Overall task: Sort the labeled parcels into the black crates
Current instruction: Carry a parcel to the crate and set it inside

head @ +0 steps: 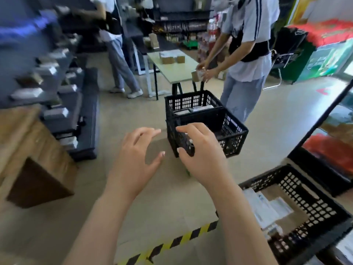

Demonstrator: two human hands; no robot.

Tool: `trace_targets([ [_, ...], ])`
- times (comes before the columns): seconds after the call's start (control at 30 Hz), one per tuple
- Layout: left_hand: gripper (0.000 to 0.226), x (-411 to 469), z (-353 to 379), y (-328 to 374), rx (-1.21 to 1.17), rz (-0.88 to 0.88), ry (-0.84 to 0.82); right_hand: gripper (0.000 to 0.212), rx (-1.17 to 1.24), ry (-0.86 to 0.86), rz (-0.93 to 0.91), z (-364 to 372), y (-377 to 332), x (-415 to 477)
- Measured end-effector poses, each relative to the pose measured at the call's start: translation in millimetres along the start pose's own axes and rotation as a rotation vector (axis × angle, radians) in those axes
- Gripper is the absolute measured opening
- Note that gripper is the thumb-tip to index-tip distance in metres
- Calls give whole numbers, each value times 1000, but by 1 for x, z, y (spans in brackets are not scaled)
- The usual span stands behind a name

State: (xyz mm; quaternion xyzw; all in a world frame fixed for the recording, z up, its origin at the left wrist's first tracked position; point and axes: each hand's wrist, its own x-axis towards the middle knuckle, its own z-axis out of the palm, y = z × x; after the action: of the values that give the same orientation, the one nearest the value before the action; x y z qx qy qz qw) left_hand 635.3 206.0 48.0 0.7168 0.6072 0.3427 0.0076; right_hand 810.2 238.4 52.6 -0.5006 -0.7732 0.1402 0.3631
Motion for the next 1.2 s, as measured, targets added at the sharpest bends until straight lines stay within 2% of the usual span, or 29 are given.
trace_targets([
  [0.23,49,-19,-67,-92,140,-202,174,51,117,-233,-225,96,-83,59],
  [0.5,51,0,-102,-201,275,-469,359,50,224,-437,-507,211,-145,164],
  [0.7,50,16,-136,-250,398,-710,519,48,349,-590,-709,281,-196,233],
  [0.93,47,0,-168,-304,491,-943,613,46,433,-726,-883,357,-256,260],
  [1.2,48,-15,-220,-399,518,-1035,673,53,463,-794,-994,454,-343,282],
])
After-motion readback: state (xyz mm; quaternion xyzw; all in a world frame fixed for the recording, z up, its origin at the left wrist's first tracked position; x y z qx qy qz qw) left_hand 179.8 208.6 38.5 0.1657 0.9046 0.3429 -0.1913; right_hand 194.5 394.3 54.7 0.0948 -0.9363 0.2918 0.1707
